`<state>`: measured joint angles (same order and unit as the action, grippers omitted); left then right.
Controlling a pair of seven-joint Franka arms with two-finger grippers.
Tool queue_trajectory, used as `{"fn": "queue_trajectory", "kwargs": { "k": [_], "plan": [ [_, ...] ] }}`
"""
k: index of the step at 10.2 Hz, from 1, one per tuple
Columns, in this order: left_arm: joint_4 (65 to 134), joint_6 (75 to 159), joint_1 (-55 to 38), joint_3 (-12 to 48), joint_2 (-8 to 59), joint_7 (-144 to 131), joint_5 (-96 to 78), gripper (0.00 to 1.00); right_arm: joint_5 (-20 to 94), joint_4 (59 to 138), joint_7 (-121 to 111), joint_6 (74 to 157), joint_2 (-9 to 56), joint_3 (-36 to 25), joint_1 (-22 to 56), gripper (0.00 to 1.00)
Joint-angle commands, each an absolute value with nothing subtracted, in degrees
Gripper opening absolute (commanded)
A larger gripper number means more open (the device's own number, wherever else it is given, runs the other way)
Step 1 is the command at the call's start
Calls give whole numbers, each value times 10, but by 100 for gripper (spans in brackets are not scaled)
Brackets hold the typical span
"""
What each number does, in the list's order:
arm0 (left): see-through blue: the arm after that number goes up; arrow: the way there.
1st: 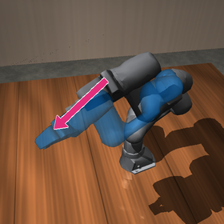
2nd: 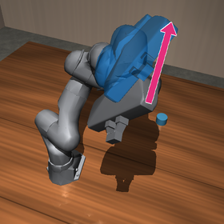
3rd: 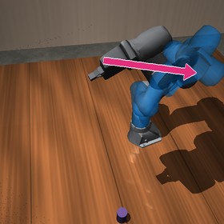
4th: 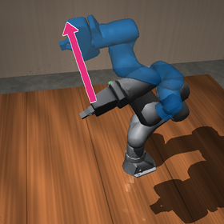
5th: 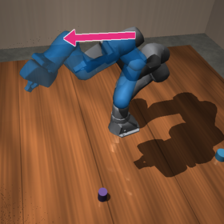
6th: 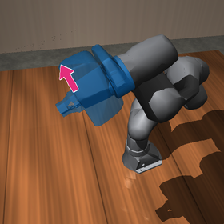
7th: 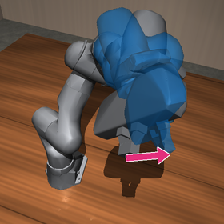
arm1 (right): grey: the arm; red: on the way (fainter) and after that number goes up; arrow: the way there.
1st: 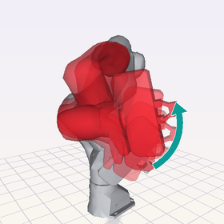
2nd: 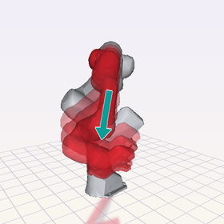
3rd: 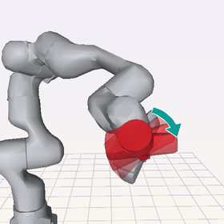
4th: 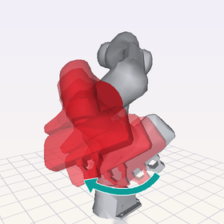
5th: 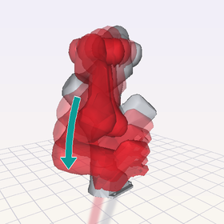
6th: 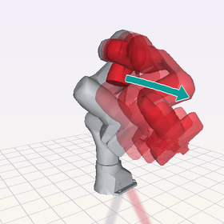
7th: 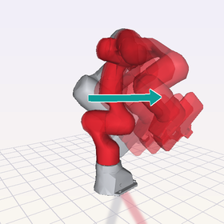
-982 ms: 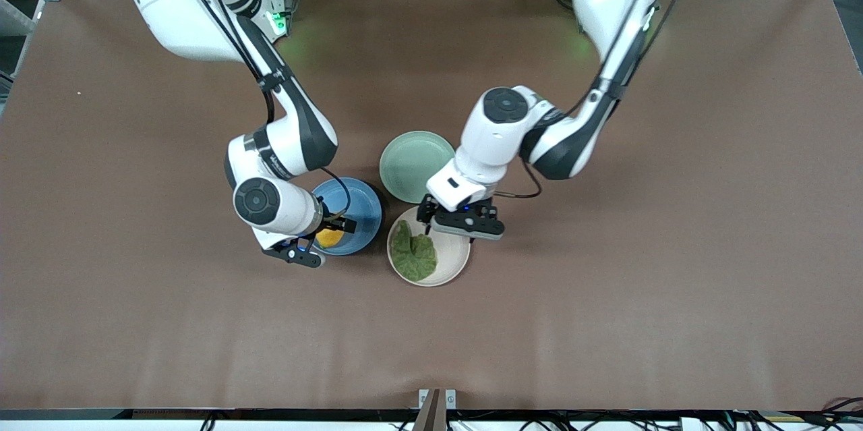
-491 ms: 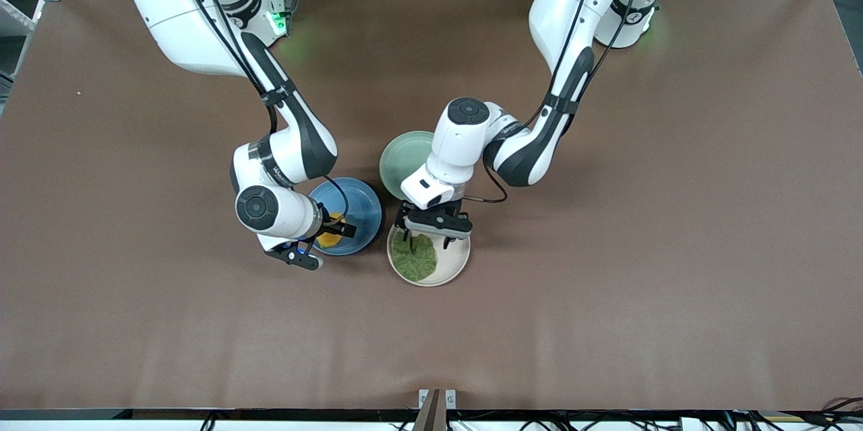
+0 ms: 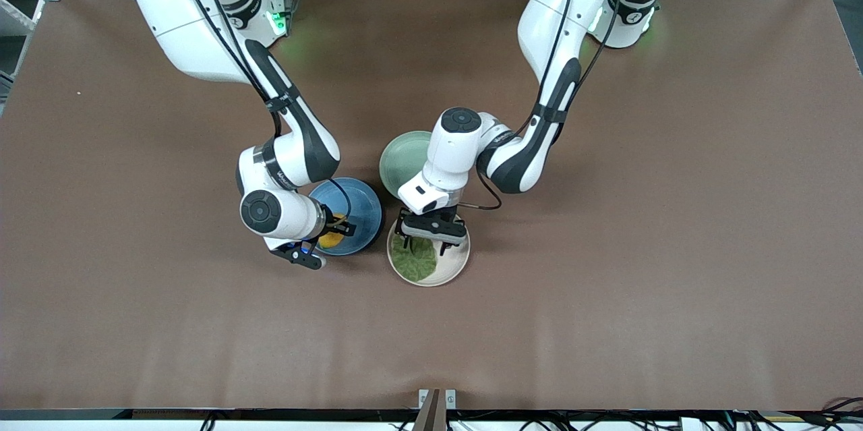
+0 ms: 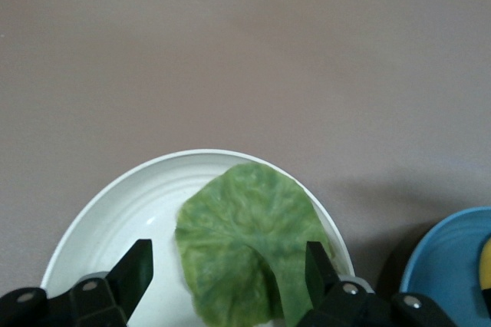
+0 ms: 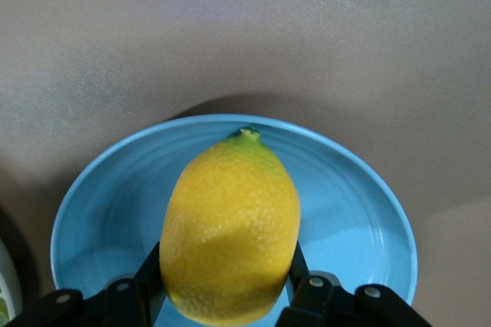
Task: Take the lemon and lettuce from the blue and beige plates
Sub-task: 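Close the right gripper on the lemon while the left gripper grips lettuce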
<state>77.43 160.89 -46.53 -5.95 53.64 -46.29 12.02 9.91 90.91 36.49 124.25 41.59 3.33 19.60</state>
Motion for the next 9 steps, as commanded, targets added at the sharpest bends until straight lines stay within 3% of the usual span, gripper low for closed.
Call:
{"fn": "queue_trajectory", "kwargs": {
  "k": [1,2,3,9],
  "plan": [
    [755,1615,-491,-89,557,-490,137,86,107,907,371,1240,412,37,191,21],
    [755,1615,-502,-97,562,-490,137,86,107,905,367,1232,405,38,191,7],
    [754,1615,-505,-100,567,-490,137,86,107,897,367,1210,396,40,188,0],
    [734,1615,-527,-126,599,-490,137,86,117,889,219,1057,328,39,89,0]
  ]
}}
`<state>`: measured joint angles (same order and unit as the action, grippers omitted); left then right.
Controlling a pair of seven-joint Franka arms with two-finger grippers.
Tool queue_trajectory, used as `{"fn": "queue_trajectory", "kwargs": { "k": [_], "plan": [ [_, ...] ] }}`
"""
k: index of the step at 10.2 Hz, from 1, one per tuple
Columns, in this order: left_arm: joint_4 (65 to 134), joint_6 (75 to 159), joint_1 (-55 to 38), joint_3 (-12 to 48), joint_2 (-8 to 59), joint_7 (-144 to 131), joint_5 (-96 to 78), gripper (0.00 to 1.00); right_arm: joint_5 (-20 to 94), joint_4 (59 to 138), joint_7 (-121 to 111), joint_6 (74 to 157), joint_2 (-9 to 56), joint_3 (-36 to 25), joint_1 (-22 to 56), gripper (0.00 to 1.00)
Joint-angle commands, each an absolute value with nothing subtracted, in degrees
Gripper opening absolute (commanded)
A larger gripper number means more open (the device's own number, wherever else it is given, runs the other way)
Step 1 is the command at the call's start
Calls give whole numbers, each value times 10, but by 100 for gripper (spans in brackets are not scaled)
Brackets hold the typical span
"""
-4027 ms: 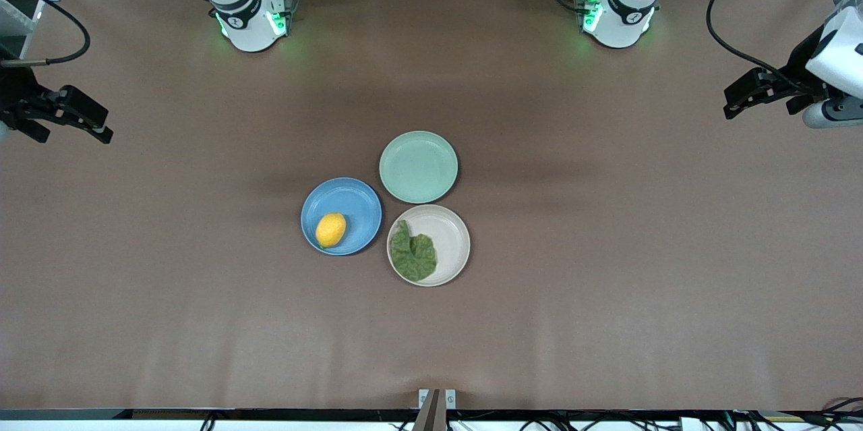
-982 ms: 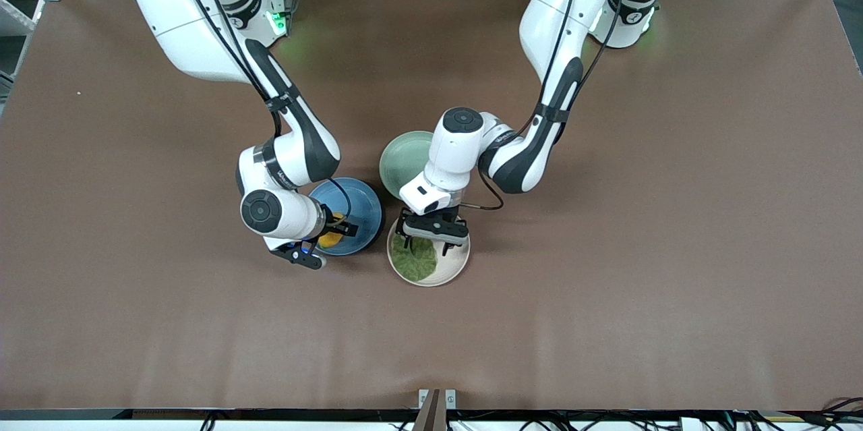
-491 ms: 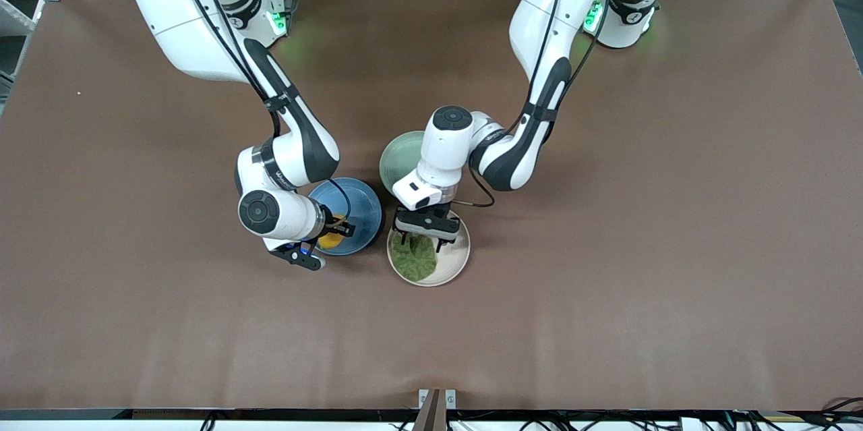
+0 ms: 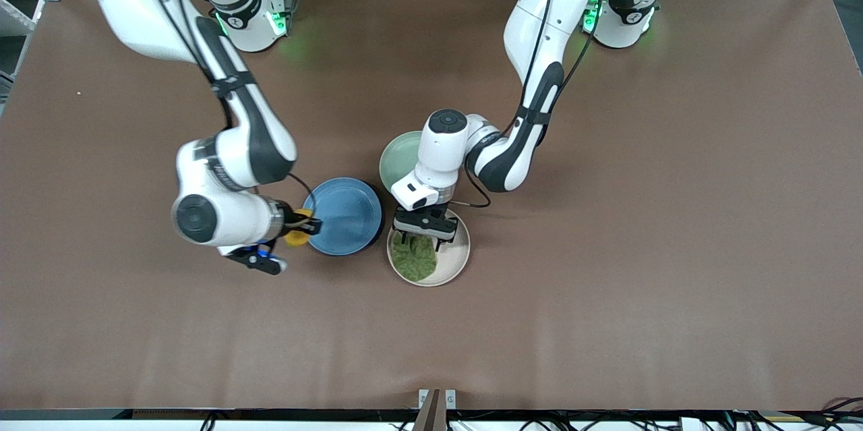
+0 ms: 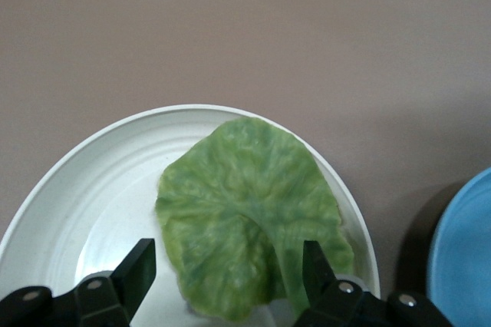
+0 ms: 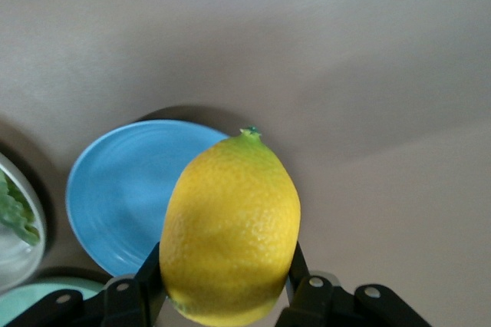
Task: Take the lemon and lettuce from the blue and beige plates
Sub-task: 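Lift the lemon off the blue plate with the right gripper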
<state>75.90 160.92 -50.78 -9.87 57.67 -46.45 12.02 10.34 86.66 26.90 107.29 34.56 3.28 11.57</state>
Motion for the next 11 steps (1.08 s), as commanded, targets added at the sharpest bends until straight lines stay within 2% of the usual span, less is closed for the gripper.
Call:
{"fn": "queue_trajectory", "kwargs": {
  "k": [1,4,6,10,11],
  "plan": [
    [732,1615,-532,-130,601,-490,137,86,117,909,162,1055,320,39,61,0],
    [732,1615,-532,-130,603,-490,136,86,118,958,12,1063,313,38,-6,0],
    [724,1615,-532,-129,603,-490,135,86,118,1000,-107,1105,315,38,-57,0],
    [718,1616,-533,-128,610,-491,134,86,116,1012,-139,1125,330,37,-71,0],
    [718,1616,-533,-128,612,-491,134,86,116,1011,-140,1122,332,37,-70,27]
  ]
}}
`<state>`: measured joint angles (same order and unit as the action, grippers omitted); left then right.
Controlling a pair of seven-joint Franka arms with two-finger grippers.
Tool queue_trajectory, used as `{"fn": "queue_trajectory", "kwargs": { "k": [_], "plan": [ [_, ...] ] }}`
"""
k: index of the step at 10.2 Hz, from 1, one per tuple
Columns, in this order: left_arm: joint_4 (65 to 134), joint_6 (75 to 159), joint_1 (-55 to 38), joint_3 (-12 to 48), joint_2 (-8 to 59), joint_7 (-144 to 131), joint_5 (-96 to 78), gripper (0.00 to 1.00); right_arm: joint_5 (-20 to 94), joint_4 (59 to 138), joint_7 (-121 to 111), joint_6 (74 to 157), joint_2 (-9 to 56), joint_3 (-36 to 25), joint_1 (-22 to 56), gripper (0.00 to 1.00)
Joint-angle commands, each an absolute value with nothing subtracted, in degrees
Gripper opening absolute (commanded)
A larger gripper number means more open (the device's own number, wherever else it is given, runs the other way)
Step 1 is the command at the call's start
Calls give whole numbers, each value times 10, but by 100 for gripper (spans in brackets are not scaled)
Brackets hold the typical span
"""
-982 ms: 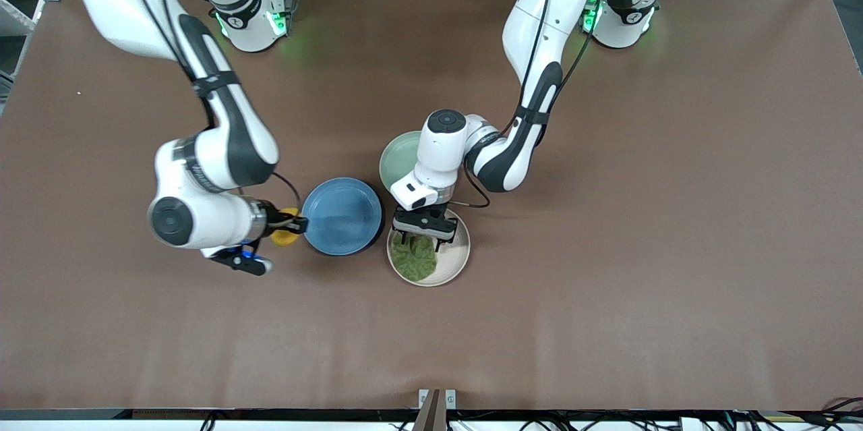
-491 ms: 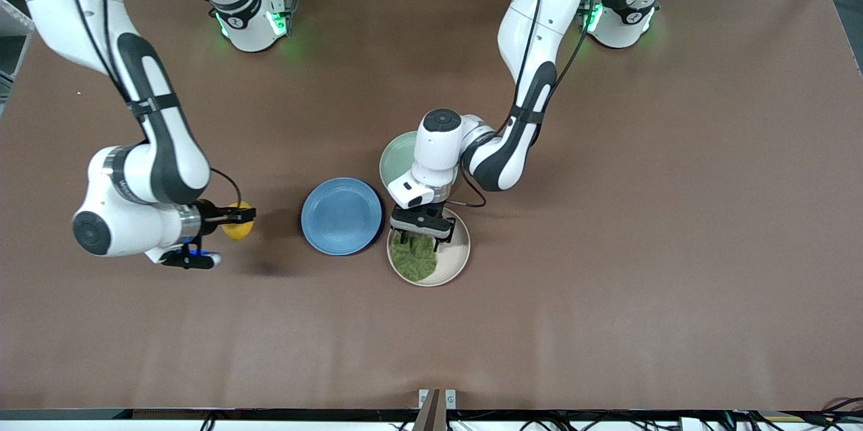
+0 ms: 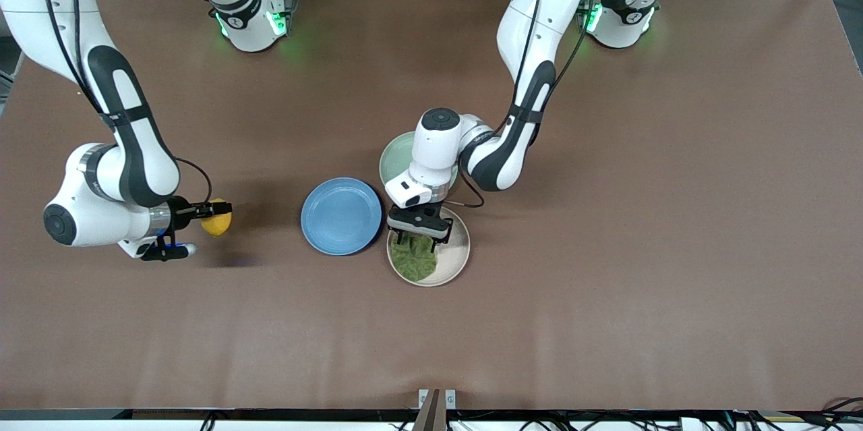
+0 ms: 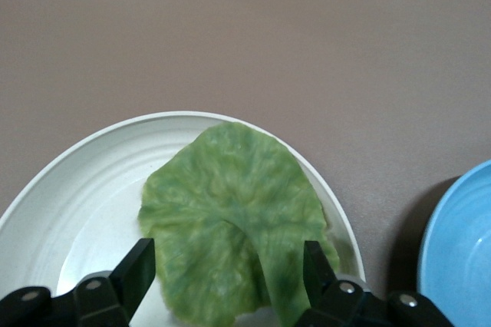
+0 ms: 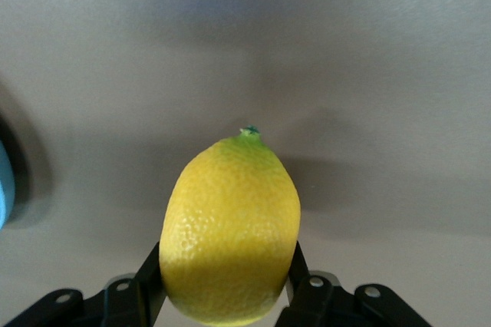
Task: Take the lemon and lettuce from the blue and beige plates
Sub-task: 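Lift the lemon off the blue plate with the right gripper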
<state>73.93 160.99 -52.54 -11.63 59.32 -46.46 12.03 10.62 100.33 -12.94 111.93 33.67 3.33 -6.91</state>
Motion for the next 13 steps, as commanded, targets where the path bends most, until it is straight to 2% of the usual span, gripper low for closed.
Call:
{"fn": "queue_trajectory", "kwargs": {
  "k": [1,3,4,6,7,8,13],
  "plan": [
    [718,1616,-533,-128,614,-491,134,86,116,1012,-139,1121,340,37,-69,33],
    [718,1615,-534,-127,616,-492,134,82,115,1011,-141,1119,341,37,-68,75],
    [718,1615,-535,-128,620,-496,134,75,116,1007,-141,1106,341,38,-68,100],
    [719,1615,-535,-127,621,-496,134,53,118,969,-137,1051,340,39,-72,100],
    [720,1615,-535,-128,621,-496,134,39,118,917,-136,987,339,39,-73,100],
    [721,1615,-535,-127,621,-496,134,31,120,867,-134,920,339,39,-74,100],
    [730,1613,-535,-127,611,-495,139,0,120,696,-75,767,317,36,-74,100]
  ]
}}
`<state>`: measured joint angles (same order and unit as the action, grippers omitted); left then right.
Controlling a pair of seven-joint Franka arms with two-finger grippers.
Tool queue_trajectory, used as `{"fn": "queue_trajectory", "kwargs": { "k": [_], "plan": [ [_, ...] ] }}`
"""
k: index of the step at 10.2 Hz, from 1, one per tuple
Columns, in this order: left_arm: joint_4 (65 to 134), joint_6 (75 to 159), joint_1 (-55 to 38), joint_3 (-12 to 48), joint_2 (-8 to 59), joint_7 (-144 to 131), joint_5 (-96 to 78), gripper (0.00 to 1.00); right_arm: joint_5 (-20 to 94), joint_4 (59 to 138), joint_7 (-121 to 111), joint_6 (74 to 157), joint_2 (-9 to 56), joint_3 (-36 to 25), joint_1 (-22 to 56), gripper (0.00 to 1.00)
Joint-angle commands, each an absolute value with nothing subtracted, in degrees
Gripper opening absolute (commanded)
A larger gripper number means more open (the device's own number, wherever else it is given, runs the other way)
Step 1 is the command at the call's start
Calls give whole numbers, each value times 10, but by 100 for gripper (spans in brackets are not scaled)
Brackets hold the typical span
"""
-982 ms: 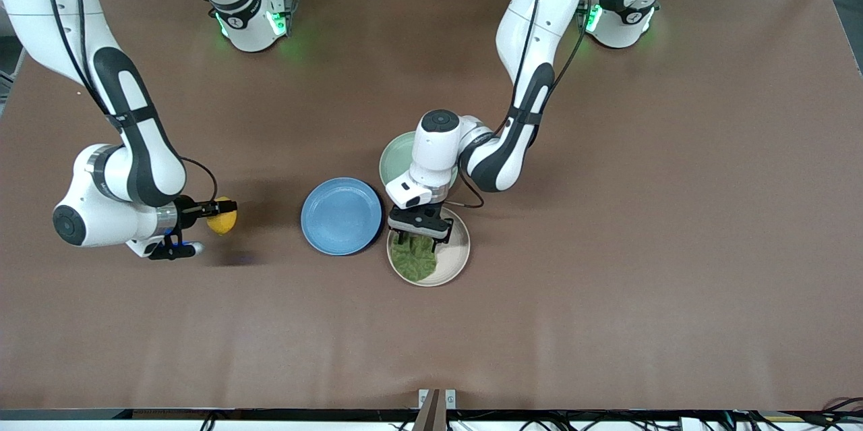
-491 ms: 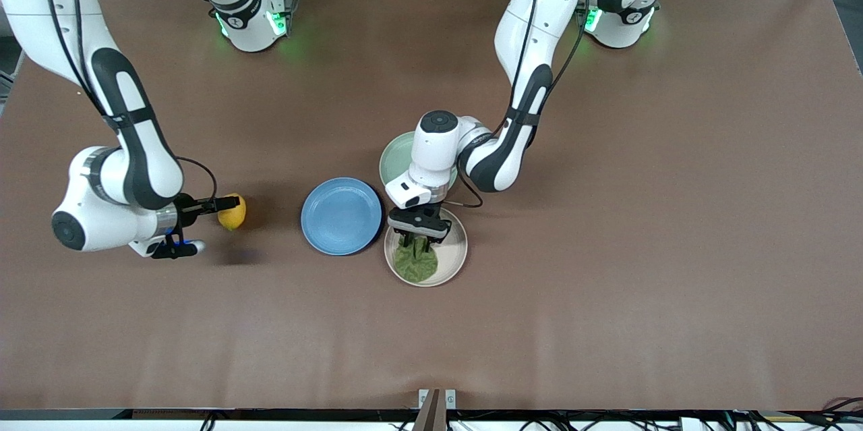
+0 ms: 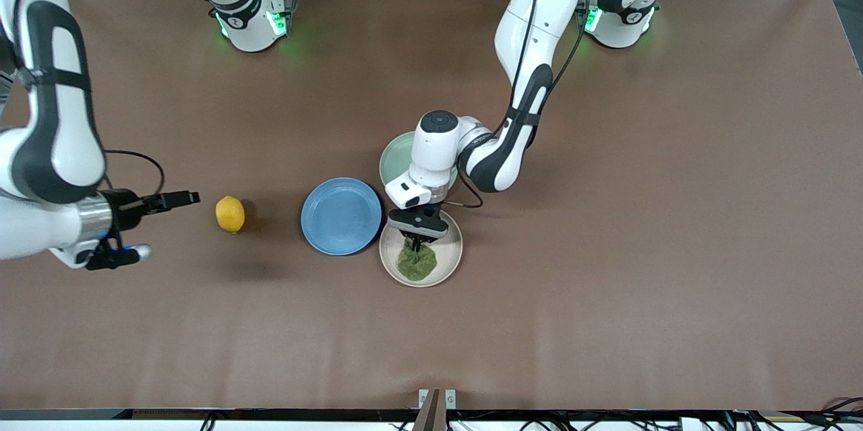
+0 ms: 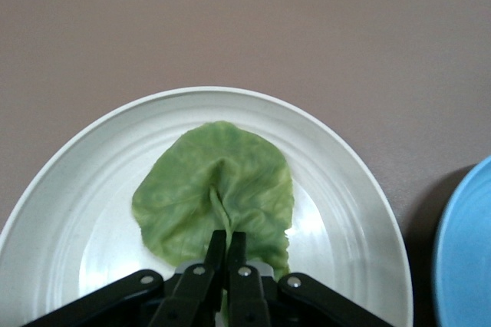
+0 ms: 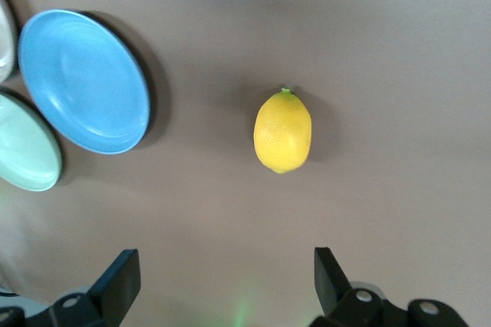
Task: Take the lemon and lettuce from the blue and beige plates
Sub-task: 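Set the lemon on the table and open the right gripper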
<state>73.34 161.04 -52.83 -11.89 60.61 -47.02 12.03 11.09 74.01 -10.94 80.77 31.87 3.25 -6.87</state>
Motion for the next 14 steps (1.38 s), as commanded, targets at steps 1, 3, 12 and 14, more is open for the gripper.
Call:
{"fn": "queue_trajectory", "kwargs": {
  "k": [1,3,12,14],
  "plan": [
    [733,1612,-534,-127,609,-496,139,0,120,678,-48,751,302,40,-73,100],
    [746,1610,-534,-128,608,-500,138,0,122,674,19,749,256,44,-62,100],
    [778,1503,-522,-124,493,-514,79,0,18,749,67,798,90,35,-2,100],
    [778,1468,-520,-123,454,-512,63,0,8,808,67,842,58,35,-4,100]
  ]
}}
